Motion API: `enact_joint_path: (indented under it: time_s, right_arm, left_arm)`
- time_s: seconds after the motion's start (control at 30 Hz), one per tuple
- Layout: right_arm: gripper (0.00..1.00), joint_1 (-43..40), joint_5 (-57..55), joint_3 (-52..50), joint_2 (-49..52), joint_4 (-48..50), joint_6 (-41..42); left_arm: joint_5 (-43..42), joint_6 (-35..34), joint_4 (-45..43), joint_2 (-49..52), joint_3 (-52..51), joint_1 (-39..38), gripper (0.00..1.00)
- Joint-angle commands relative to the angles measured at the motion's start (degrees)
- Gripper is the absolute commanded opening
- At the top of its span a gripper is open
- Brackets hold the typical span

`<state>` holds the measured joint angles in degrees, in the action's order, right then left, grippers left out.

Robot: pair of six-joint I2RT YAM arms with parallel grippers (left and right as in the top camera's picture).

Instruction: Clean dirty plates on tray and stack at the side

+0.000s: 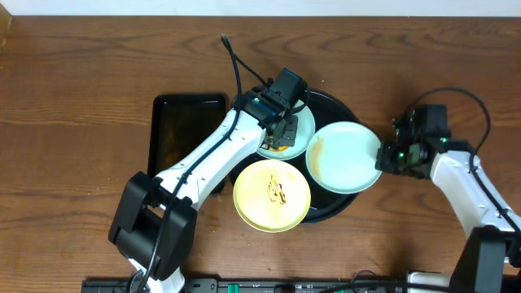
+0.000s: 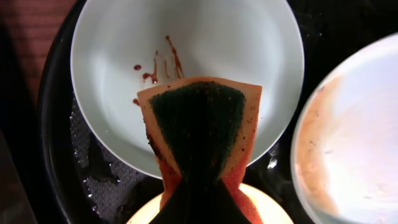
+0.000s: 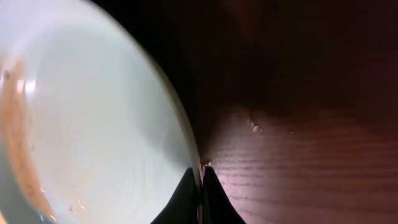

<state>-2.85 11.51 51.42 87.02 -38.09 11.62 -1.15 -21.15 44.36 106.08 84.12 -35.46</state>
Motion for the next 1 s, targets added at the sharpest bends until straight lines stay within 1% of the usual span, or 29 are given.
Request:
enact_joint_path:
  time_s: [0.0, 0.1, 0.13, 0.27, 0.33, 0.6, 0.73, 0.87, 0.97]
  right_arm:
    - [0.01, 0.11, -6.54, 7.13, -3.23, -4.92, 0.72]
    - [0.01, 0.22, -8.07, 11.52, -3.23, -13.33, -0.59]
    - [0.01, 0.33, -7.91, 12.48, -3.23, -17.77, -0.96]
    - [0.01, 0.31, -7.39, 12.52, -3.23, -24.74, -2.05]
    - [0.01, 0.31, -7.43, 12.52, -3.23, -25.88, -2.03]
    - [0.01, -0.15, -8.31, 12.57, -3.23, -21.24, -0.94]
    - [0.01, -0.04, -8.9, 12.57, -3.23, -20.48, -2.29]
    - [0.01, 0.94, -16.46, 12.57, -3.39, -20.13, -2.6]
    - [0.01, 3.76, -26.4, 12.57, -4.04, -18.47, 0.39]
  left_arm:
    - [0.11, 0.48, 0.42, -0.33, 0.11, 0.04, 0.08]
    - [0.13, 0.48, 0.37, -0.33, 0.11, 0.02, 0.07]
    - [0.13, 0.48, 0.39, -0.33, 0.11, 0.02, 0.07]
    - [0.11, 0.48, 0.39, -0.31, 0.11, 0.02, 0.07]
    - [0.11, 0.48, 0.39, -0.31, 0.11, 0.02, 0.07]
    - [0.11, 0.48, 0.83, -0.31, 0.11, 0.02, 0.07]
    - [0.11, 0.46, 0.81, -0.31, 0.11, 0.02, 0.07]
    - [0.11, 0.48, 0.81, -0.33, 0.11, 0.04, 0.07]
    - [0.11, 0.46, 0.79, -0.31, 0.11, 0.02, 0.07]
